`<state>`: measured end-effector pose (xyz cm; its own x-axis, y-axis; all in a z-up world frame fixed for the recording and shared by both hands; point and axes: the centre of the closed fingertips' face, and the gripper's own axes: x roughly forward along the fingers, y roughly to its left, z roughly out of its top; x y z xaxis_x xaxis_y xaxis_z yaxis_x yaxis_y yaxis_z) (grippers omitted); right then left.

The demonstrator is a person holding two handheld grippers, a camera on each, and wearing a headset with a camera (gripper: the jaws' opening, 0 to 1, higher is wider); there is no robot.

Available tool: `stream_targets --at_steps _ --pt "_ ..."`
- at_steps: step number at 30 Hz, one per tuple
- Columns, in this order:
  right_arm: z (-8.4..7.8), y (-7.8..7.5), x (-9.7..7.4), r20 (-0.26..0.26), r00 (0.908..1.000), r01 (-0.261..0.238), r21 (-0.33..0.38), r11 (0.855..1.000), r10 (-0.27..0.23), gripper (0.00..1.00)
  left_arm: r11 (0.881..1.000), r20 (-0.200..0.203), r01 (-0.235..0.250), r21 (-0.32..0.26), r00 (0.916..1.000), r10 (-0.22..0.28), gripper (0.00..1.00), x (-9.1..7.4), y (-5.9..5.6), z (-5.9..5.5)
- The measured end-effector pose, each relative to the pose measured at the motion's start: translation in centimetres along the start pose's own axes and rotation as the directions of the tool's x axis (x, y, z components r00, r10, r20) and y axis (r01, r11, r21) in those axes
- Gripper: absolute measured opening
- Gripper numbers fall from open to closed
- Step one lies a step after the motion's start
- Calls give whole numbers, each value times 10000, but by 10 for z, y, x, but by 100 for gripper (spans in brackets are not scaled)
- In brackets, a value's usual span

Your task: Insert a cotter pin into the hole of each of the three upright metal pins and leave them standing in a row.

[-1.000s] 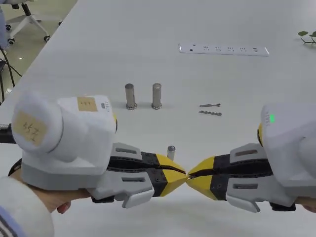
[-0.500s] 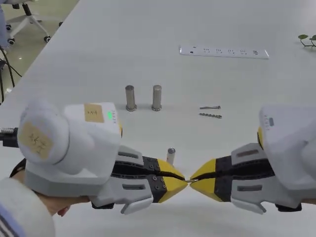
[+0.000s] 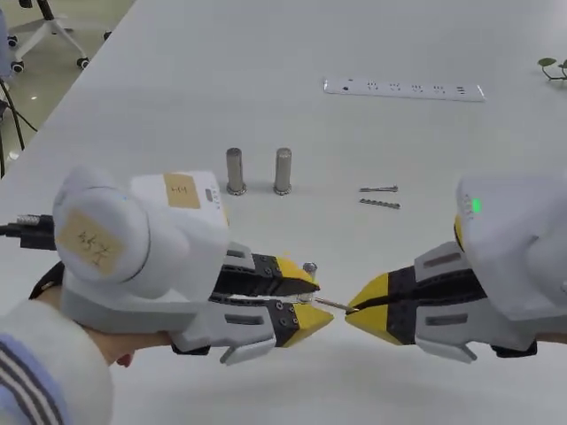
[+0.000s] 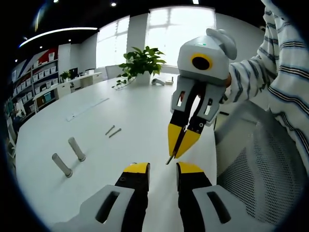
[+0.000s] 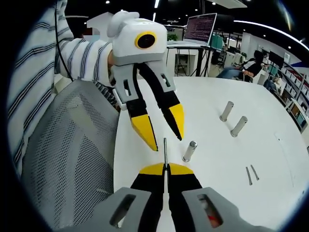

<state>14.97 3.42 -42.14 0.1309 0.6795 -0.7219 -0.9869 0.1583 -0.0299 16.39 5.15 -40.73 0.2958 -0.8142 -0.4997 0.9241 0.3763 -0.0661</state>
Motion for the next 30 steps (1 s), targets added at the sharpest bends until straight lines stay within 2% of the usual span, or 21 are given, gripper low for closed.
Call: stream_targets --at_steps 3,6,12,17,22,30 --pt "-7 -7 2 -315 9994 118 -14 9999 -119 0 9996 -111 -279 4 9995 279 24 0 9 -2" --pt "-14 -16 5 -666 9976 213 3 9998 -213 0 9990 -176 -445 -12 9989 445 24 1 16 -3" --pt "-22 -29 8 -1005 9945 314 27 9995 -309 0 9979 -453 -638 140 9969 644 22 8 29 -8" --pt "-27 -36 13 -1273 9914 302 9 9995 -298 0 9980 -575 -586 238 9965 599 19 15 34 -9" --pt "-25 -43 15 -1238 9917 338 26 9994 -332 0 9976 -763 -495 475 9957 530 16 19 36 -10" --pt "-26 -46 20 -1372 9903 223 -74 9997 -231 0 9978 -881 -371 549 9952 419 12 21 41 -13"
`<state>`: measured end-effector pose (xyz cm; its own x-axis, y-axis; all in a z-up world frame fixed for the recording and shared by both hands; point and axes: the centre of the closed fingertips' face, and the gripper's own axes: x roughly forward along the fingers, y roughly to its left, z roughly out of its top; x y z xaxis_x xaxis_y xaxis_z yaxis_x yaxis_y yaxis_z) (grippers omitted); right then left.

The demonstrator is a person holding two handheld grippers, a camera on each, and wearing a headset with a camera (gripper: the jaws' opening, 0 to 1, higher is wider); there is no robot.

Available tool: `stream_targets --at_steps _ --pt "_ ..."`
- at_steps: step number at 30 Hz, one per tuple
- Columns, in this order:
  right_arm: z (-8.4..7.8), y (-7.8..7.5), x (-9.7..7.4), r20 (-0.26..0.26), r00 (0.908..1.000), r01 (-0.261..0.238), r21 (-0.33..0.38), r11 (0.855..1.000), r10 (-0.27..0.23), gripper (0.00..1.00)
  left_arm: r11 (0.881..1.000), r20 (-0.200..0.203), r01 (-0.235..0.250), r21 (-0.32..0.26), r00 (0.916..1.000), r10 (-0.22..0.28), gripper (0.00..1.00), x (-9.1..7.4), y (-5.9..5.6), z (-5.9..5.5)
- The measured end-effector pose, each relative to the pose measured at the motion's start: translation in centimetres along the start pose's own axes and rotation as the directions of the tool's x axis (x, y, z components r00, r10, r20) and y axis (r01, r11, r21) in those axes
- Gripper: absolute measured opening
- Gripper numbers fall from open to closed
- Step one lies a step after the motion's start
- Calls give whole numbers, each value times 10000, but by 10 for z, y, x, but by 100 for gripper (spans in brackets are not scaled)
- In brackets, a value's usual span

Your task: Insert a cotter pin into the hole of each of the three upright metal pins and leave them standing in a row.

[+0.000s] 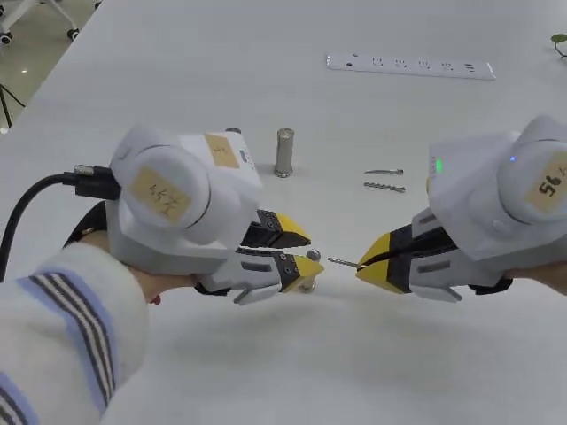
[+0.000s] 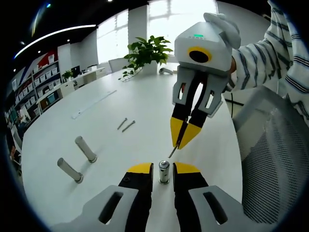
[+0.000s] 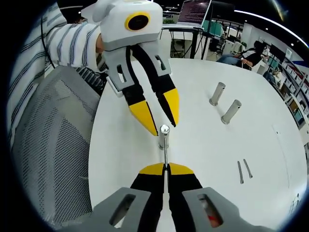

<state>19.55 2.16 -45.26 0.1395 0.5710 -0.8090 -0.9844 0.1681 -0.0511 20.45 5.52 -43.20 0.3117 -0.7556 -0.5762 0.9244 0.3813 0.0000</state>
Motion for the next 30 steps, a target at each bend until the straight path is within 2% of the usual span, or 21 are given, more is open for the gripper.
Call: stream_targets --at_steps 3,17,30 --pt "0 0 2 -58 10000 -52 -71 10000 52 0 9999 -28 118 64 9999 -118 7 1 0 -1" --pt "5 1 8 -102 9997 -215 -210 9995 213 0 9991 -143 352 242 9993 -349 6 3 0 -3" --pt "19 1 13 364 9986 -360 -343 9988 373 0 9993 -186 325 203 9993 -321 5 3 -1 -3"
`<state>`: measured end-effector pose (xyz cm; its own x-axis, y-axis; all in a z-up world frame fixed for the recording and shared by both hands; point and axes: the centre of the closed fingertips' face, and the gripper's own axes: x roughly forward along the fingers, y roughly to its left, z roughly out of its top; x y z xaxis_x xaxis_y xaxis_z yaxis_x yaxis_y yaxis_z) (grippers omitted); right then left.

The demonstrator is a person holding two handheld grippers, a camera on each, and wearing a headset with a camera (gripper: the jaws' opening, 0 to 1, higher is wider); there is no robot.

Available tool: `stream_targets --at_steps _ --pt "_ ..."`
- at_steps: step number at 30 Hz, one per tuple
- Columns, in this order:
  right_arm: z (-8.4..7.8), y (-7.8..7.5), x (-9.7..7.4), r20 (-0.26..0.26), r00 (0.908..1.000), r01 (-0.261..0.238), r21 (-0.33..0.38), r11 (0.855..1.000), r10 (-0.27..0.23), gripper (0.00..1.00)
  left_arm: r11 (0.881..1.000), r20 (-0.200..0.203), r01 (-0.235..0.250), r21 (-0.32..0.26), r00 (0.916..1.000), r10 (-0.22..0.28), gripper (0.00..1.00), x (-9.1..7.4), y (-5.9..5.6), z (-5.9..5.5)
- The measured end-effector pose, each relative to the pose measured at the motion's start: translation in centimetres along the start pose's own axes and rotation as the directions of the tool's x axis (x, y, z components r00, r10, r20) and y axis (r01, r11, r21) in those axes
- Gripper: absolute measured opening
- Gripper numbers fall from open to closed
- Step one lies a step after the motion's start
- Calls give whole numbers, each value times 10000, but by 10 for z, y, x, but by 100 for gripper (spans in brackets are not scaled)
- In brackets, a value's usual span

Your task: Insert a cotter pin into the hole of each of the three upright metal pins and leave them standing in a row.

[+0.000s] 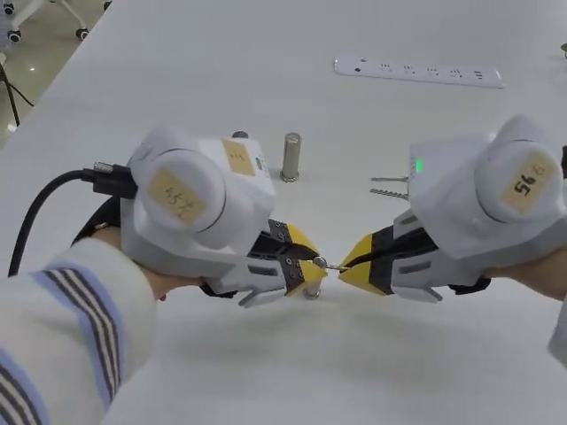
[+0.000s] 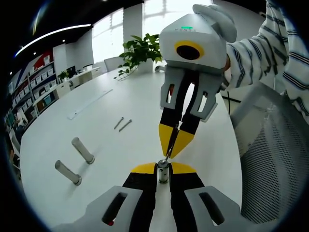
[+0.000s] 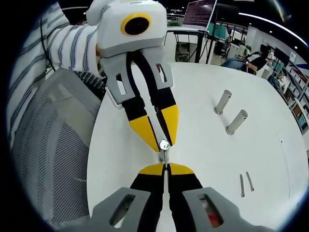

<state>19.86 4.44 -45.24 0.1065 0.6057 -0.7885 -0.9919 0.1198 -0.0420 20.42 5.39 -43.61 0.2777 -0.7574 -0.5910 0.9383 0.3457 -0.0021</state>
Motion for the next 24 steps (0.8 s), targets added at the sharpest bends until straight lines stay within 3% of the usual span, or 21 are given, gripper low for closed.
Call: stream_targets --at_steps 12,15,19,24 --pt "8 0 5 353 9992 -149 -466 9988 165 0 10000 -142 5 -16 9999 -5 5 0 1 -1" --pt "15 1 5 750 9970 -169 -472 9987 204 0 10000 -136 -4 -19 9999 4 5 0 1 -1" --pt "12 -3 0 752 9972 42 -458 9989 -7 6 10000 -142 21 41 9999 -20 5 1 0 0" --pt "7 -6 -4 638 9979 103 -404 9991 -77 4 10000 -177 12 66 9998 -11 6 1 0 0"
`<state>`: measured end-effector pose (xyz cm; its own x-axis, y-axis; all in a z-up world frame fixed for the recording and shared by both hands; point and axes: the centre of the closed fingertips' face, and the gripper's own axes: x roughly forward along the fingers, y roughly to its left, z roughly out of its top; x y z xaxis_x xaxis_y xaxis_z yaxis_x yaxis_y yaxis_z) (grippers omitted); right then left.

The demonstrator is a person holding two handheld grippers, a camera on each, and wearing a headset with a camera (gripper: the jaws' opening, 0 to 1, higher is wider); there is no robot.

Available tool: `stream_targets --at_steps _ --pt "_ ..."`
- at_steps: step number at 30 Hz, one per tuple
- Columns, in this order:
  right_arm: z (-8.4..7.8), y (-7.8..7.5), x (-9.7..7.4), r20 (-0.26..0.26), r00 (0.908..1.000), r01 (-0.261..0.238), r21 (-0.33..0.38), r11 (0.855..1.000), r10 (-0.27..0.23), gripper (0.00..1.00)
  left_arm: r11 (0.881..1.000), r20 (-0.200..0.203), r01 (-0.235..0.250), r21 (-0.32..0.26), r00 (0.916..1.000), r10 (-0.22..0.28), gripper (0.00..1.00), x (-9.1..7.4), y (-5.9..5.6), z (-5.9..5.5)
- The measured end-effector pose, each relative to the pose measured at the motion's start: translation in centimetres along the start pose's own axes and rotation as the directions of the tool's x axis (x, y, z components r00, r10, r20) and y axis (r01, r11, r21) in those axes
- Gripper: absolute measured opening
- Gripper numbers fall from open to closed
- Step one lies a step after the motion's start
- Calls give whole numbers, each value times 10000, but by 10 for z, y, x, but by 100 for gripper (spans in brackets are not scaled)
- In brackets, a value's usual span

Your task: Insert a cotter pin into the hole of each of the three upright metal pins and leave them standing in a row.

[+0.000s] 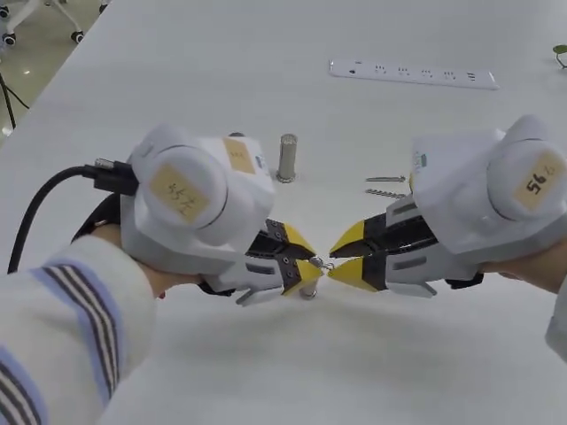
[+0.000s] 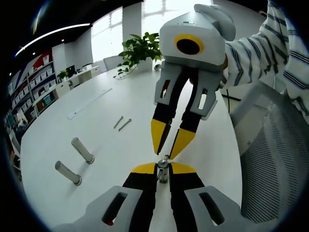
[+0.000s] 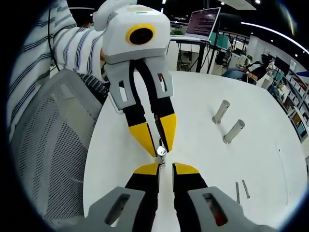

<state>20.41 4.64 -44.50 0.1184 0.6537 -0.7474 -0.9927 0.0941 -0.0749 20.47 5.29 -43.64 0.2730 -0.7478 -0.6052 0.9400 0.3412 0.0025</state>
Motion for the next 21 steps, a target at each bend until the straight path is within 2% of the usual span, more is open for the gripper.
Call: stream_targets --at_steps 9,18,21 --pt "5 0 3 14 10000 80 -16 10000 -80 2 10000 -68 -56 -6 10000 56 6 0 0 -1" --pt "3 -1 2 145 9995 283 226 9993 -287 3 9994 -164 -135 -318 9998 130 6 0 0 -3" --pt "-1 -1 1 189 9989 415 367 9985 -422 6 9985 -31 -270 -486 9996 269 10 -4 2 -2"
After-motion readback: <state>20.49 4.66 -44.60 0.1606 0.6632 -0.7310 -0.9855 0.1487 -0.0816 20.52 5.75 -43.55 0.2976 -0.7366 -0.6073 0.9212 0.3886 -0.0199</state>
